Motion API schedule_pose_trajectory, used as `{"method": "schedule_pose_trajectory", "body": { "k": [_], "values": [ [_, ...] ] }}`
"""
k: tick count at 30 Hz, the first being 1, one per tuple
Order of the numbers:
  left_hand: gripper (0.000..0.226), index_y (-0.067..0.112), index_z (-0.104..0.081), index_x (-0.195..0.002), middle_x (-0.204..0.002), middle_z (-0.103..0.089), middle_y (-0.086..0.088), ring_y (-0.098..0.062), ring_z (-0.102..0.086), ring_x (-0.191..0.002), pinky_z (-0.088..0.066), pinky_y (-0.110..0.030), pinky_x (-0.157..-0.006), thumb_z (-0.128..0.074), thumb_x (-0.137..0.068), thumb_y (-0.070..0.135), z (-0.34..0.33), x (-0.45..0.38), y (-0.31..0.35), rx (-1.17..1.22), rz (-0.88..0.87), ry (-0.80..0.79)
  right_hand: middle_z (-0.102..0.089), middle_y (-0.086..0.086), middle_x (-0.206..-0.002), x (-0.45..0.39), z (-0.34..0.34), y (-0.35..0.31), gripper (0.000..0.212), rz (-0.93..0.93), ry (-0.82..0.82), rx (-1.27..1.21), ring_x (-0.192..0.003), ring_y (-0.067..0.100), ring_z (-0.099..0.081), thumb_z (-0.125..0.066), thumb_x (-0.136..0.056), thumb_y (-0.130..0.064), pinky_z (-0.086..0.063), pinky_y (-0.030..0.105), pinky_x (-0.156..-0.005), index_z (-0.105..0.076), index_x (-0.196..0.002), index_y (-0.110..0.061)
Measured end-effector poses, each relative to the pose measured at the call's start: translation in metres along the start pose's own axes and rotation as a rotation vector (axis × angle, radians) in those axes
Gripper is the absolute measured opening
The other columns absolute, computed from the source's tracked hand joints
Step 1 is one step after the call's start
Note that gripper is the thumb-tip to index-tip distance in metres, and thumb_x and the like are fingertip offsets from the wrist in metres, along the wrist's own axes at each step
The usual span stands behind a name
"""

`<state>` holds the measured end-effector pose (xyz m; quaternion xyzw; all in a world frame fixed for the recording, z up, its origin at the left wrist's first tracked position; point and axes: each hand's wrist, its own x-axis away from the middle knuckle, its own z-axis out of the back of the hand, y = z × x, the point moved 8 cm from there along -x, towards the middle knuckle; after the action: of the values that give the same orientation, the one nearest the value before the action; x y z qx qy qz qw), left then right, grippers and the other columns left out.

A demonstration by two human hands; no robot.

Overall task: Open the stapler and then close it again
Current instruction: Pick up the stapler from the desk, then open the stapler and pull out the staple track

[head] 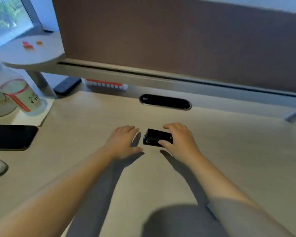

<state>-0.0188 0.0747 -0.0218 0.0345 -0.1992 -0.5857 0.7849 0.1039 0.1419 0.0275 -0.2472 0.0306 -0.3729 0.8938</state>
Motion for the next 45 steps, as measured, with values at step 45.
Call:
{"method": "schedule_pose_trajectory", "body": {
  "k": [45],
  "values": [
    [0.036, 0.007, -0.063, -0.098, -0.12, -0.059, -0.012, -0.029, -0.045, -0.119, -0.03, -0.041, -0.101, -0.072, -0.066, 0.022, -0.013, -0.032, 0.002, 0.315, -0.049, 0.273, -0.041, 0.007, -0.122, 0.051, 0.008, 0.123, 0.035, -0.531, 0.748, -1.033, -0.105, 0.021, -0.049, -0.029, -0.093, -0.008, -0.051, 0.041, -0.089, -0.027, -0.128, -0.013]
  ]
}}
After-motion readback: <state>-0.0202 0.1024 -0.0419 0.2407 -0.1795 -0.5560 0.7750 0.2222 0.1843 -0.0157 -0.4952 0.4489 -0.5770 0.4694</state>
